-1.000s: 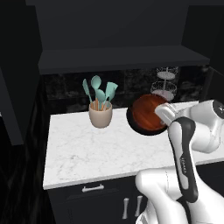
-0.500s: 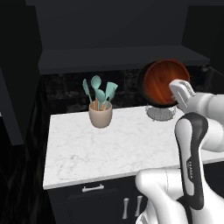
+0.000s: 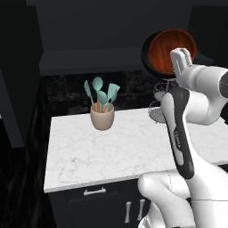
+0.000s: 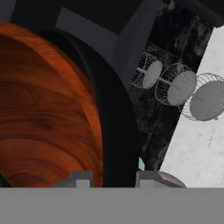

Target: Pick up the bowls on the counter and stack them on top of one another in the open cabinet. Place the smaller bowl on top of the larger bowl.

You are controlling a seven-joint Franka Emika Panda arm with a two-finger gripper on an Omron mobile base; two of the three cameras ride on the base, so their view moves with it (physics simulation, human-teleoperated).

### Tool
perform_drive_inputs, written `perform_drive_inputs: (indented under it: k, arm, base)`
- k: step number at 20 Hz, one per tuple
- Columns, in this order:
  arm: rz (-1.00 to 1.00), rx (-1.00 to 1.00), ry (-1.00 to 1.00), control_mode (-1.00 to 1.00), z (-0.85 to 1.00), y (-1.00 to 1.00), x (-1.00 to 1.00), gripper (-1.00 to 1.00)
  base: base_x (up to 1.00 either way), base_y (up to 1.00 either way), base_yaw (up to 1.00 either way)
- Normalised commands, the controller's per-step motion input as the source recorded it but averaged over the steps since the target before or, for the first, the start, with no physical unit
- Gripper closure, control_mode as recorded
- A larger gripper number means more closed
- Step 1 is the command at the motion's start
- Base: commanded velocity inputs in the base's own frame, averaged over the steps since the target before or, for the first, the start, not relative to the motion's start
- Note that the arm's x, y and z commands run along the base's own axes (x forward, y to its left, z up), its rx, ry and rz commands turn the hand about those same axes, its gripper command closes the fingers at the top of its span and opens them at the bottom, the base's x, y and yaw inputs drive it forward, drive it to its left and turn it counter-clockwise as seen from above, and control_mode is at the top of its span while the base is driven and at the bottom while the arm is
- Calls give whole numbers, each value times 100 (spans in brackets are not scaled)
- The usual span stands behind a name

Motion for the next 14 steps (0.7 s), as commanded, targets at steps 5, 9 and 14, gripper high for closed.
perform_drive_inputs:
  k: [5,9,14]
  arm:
    - [-2,5,55,-100,81,0,100,100]
    - [0,0,47,-100,13,0,98,100]
    - [0,2,8,-100,-51,0,81,100]
  base:
    - [0,0,0]
    - [0,0,0]
    - [0,0,0]
